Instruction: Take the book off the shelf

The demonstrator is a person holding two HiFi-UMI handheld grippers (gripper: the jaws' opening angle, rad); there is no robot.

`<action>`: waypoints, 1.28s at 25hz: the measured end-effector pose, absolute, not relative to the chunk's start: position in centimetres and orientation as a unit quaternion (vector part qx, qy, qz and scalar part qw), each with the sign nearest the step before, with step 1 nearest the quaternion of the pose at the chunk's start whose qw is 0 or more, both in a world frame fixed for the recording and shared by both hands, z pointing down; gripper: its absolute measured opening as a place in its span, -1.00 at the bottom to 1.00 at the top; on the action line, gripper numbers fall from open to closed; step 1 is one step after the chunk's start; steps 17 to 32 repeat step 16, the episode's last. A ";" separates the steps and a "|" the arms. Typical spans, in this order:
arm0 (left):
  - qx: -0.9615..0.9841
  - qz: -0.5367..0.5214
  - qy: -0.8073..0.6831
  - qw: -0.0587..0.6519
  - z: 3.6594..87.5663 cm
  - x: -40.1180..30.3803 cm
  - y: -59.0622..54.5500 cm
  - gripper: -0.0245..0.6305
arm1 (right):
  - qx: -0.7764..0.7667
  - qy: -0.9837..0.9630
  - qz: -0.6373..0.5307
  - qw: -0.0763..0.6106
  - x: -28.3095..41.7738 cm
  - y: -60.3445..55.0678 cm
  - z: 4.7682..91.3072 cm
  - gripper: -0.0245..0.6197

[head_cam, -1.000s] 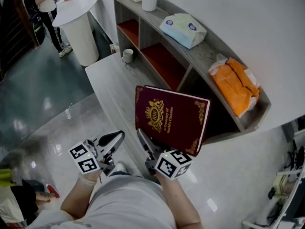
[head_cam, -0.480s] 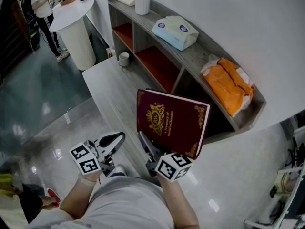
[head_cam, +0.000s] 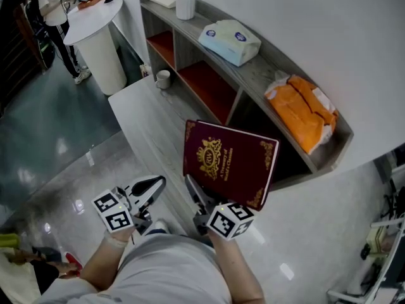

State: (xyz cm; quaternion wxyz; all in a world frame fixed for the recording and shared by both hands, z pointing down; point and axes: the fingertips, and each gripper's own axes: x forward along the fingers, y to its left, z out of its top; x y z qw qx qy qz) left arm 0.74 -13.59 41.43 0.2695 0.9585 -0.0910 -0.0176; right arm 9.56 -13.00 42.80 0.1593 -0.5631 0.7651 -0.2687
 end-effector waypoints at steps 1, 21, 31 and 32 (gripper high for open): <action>0.959 -0.017 -0.091 0.270 41.4 0.8 -13.6 -0.88 | -0.564 0.766 -0.267 0.157 9.6 -13.0 42.7 -0.27; 0.958 -0.014 -0.089 0.273 41.8 1.1 -13.9 -0.88 | -0.570 0.756 -0.277 0.164 10.4 -13.3 43.1 -0.27; 0.958 -0.014 -0.089 0.273 41.8 1.1 -13.9 -0.88 | -0.570 0.756 -0.277 0.164 10.4 -13.3 43.1 -0.27; 0.958 -0.014 -0.089 0.273 41.8 1.1 -13.9 -0.88 | -0.570 0.756 -0.277 0.164 10.4 -13.3 43.1 -0.27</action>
